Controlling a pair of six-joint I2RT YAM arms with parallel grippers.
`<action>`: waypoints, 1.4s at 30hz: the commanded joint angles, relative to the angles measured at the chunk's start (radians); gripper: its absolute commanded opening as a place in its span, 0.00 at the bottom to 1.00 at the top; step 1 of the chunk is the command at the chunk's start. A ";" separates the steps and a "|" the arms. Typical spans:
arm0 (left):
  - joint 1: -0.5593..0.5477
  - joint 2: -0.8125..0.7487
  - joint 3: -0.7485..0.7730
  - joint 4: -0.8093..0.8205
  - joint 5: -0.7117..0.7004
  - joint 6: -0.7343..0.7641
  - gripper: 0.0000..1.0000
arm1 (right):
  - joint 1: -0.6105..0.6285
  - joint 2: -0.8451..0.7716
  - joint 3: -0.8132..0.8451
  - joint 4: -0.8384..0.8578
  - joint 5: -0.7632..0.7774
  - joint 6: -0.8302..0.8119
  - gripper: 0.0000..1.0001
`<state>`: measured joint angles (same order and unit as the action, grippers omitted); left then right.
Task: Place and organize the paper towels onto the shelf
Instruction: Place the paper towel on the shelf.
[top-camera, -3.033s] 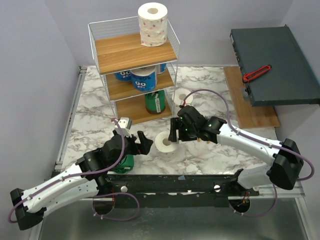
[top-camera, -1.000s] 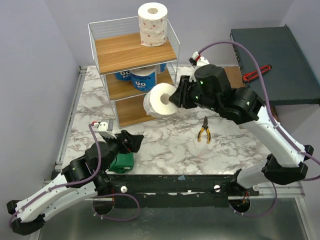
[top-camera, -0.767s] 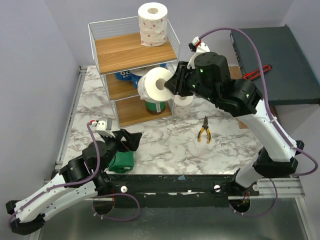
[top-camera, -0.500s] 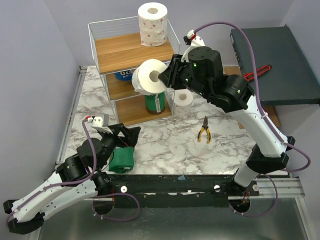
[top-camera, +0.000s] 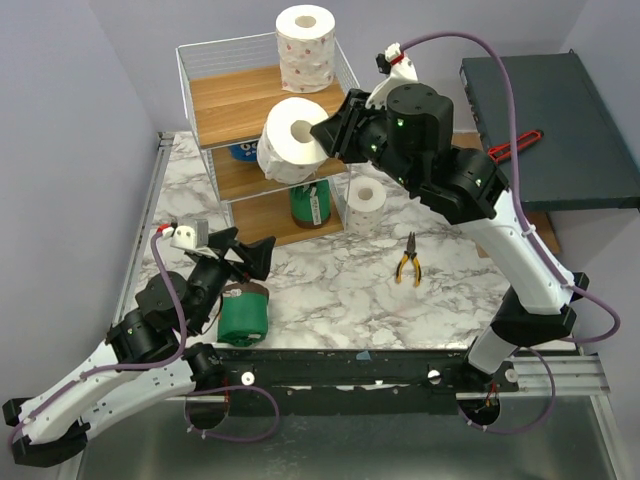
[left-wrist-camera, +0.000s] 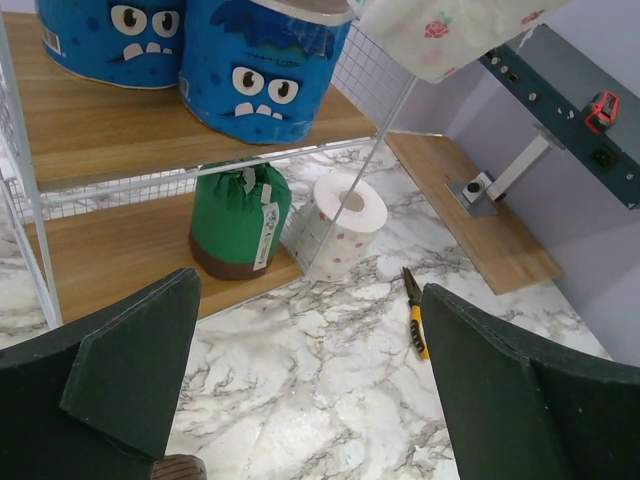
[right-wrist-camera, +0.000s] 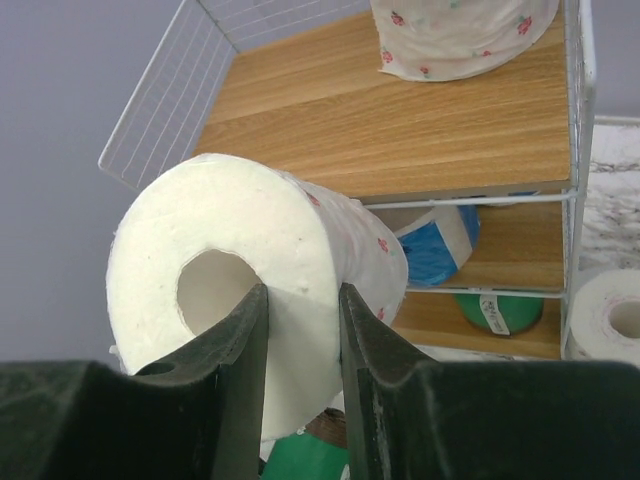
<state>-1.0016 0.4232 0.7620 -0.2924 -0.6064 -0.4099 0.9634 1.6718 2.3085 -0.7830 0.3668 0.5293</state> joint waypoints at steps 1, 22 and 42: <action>0.002 0.008 0.008 0.025 -0.027 0.037 0.95 | 0.007 -0.047 0.005 0.123 0.027 -0.006 0.15; 0.003 0.007 -0.009 0.011 -0.018 -0.021 0.95 | 0.006 0.005 0.045 0.275 0.085 -0.067 0.15; 0.003 0.015 -0.036 0.023 -0.017 -0.040 0.95 | 0.007 0.109 0.071 0.365 0.169 -0.141 0.16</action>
<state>-1.0016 0.4355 0.7410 -0.2848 -0.6125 -0.4404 0.9634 1.7657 2.3386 -0.5060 0.4866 0.4133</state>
